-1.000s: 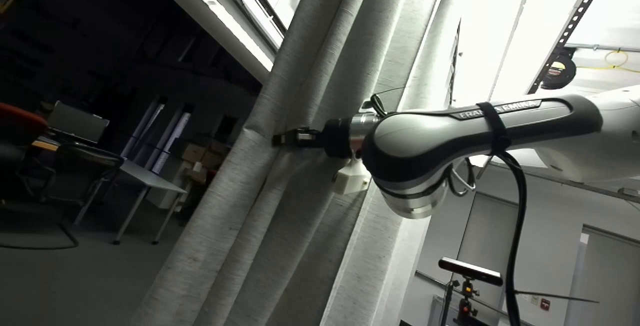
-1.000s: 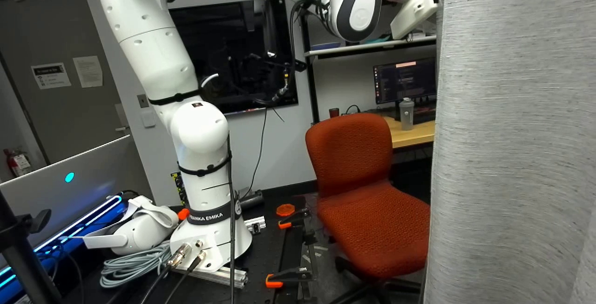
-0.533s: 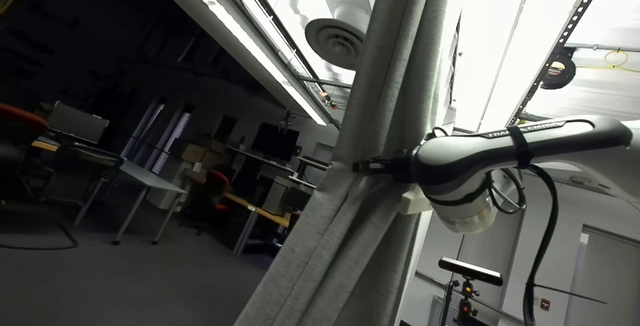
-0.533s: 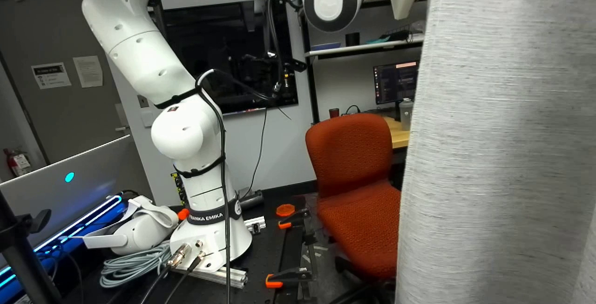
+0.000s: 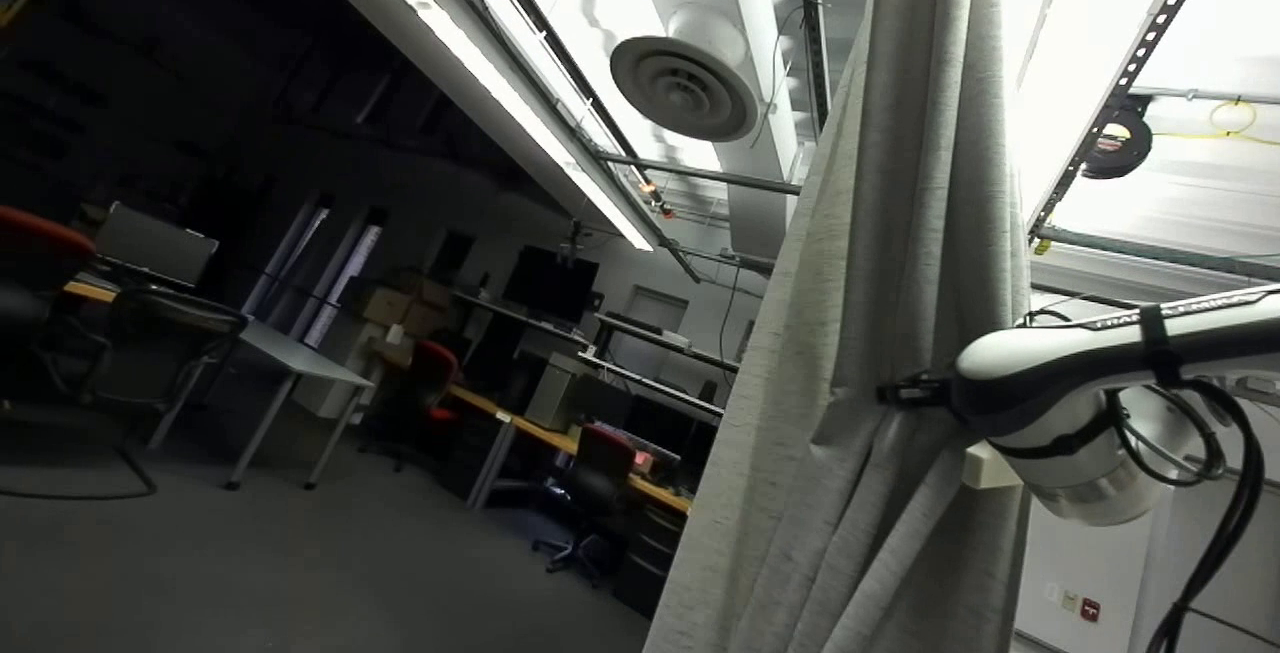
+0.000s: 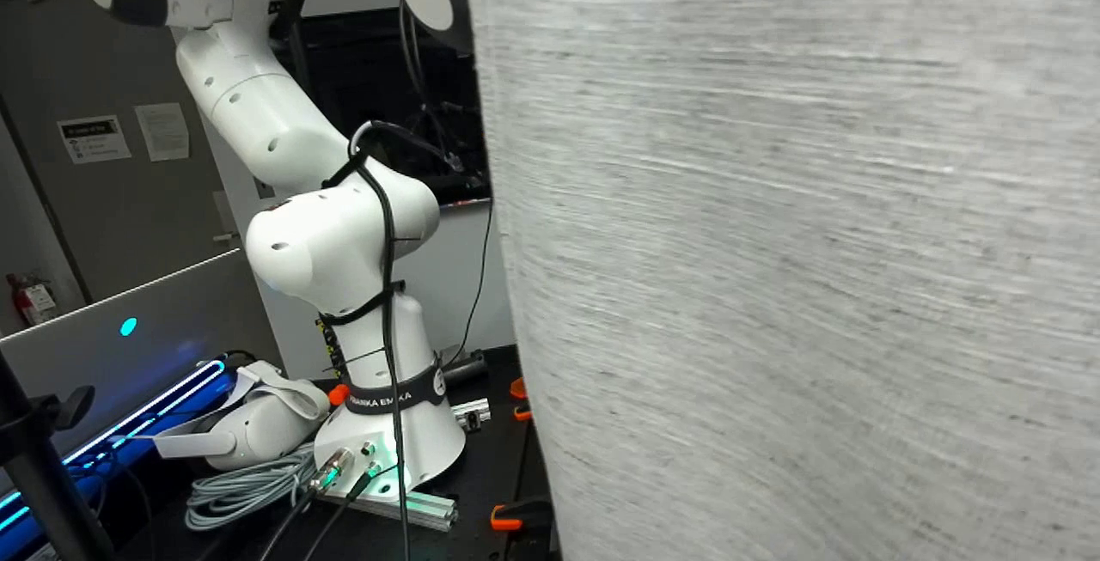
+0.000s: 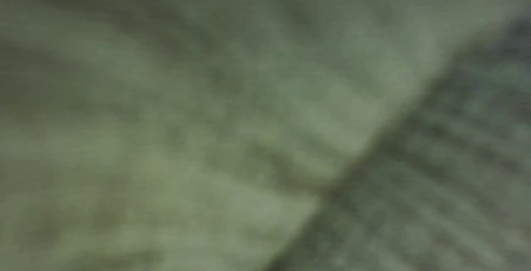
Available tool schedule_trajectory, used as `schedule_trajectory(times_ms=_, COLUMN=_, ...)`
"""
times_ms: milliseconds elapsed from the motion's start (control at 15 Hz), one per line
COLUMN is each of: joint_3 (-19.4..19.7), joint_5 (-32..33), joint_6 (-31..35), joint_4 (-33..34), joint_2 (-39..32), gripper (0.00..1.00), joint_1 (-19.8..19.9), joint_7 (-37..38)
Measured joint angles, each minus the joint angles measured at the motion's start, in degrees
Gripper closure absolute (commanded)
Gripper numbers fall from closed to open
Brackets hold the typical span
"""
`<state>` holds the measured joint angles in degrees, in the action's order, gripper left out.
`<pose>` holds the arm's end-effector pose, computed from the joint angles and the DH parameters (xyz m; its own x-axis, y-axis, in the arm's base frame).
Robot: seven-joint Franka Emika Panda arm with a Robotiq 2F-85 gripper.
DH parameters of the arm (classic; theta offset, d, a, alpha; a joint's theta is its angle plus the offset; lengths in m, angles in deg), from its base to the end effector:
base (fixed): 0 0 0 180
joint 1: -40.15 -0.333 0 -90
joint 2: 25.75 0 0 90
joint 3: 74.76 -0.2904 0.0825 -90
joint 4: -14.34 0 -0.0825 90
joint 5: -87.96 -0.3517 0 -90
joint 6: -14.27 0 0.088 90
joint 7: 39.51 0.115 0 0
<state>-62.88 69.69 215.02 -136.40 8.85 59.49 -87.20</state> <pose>0.2958 -0.2454 0.5991 0.3357 0.2733 0.9014 -0.4731 -0.7786 0.4123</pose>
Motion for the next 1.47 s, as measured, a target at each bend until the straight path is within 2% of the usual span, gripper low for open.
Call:
schedule_trajectory(times_ms=133, joint_3=-4.6, joint_5=-0.8, joint_6=-1.3, joint_4=-1.6, joint_2=1.6, gripper=0.99, joint_1=5.8, joint_7=0.2)
schedule_trajectory(times_ms=267, joint_3=-9.7, joint_5=-1.8, joint_6=-3.7, joint_4=-3.2, joint_2=2.8, gripper=0.99, joint_1=8.0, joint_7=1.7)
schedule_trajectory(times_ms=467, joint_3=-16.1, joint_5=-2.6, joint_6=-7.1, joint_4=-5.3, joint_2=4.2, gripper=0.99, joint_1=7.2, joint_7=5.8)
schedule_trajectory(times_ms=600, joint_3=-18.7, joint_5=-0.7, joint_6=-9.4, joint_4=-6.3, joint_2=5.0, gripper=0.99, joint_1=5.0, joint_7=10.8)
schedule_trajectory(times_ms=800, joint_3=-21.2, joint_5=-2.5, joint_6=-12.8, joint_4=-6.2, joint_2=4.9, gripper=0.99, joint_1=-0.7, joint_7=15.1)
schedule_trajectory(times_ms=933, joint_3=-21.0, joint_5=-0.2, joint_6=-13.8, joint_4=-6.5, joint_2=4.7, gripper=0.99, joint_1=-5.7, joint_7=20.6)
schedule_trajectory(times_ms=1067, joint_3=-20.4, joint_5=-1.3, joint_6=-13.9, joint_4=-6.4, joint_2=3.8, gripper=0.99, joint_1=-11.7, joint_7=22.1)
schedule_trajectory(times_ms=1333, joint_3=-14.8, joint_5=-1.4, joint_6=-13.9, joint_4=-5.5, joint_2=1.9, gripper=0.99, joint_1=-25.2, joint_7=23.7)
schedule_trajectory(times_ms=1467, joint_3=-10.9, joint_5=-1.4, joint_6=-13.8, joint_4=-4.8, joint_2=0.9, gripper=0.99, joint_1=-29.7, joint_7=23.6)
